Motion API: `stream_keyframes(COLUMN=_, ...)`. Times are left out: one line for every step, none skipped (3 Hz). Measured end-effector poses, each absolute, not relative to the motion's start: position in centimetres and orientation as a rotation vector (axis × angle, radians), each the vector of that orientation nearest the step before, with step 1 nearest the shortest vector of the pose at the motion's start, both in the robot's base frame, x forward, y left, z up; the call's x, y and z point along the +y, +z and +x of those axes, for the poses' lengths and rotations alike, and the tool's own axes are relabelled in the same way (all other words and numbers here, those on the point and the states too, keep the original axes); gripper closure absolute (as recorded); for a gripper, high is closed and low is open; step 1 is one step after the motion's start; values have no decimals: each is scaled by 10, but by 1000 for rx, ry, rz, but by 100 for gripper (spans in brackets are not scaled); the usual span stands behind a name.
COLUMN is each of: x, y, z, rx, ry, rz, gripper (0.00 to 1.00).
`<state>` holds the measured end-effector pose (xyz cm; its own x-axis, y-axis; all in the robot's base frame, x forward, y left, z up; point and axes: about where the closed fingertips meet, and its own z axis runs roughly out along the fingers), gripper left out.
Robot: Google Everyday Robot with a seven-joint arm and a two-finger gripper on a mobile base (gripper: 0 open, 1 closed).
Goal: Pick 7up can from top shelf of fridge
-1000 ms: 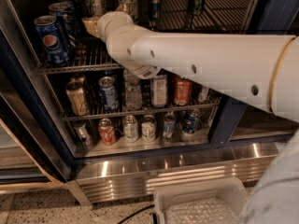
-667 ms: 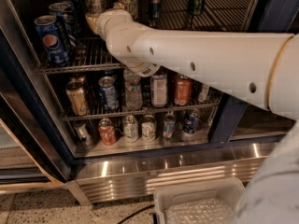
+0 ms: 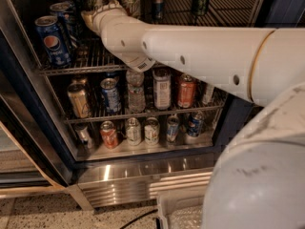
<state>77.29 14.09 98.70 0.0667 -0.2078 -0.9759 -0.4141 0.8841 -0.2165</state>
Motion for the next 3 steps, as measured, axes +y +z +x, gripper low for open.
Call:
stream_keyframes(x=141, y=987, z=773, rx=1516, ry=166, rz=-511, gripper=41)
stream_keyframes(x=141, y=987, z=773, rx=1516, ry=166, rz=-511, gripper=48)
stream_keyframes(x=141, y=987, z=773, rx=1516, ry=166, rz=-511, gripper=43)
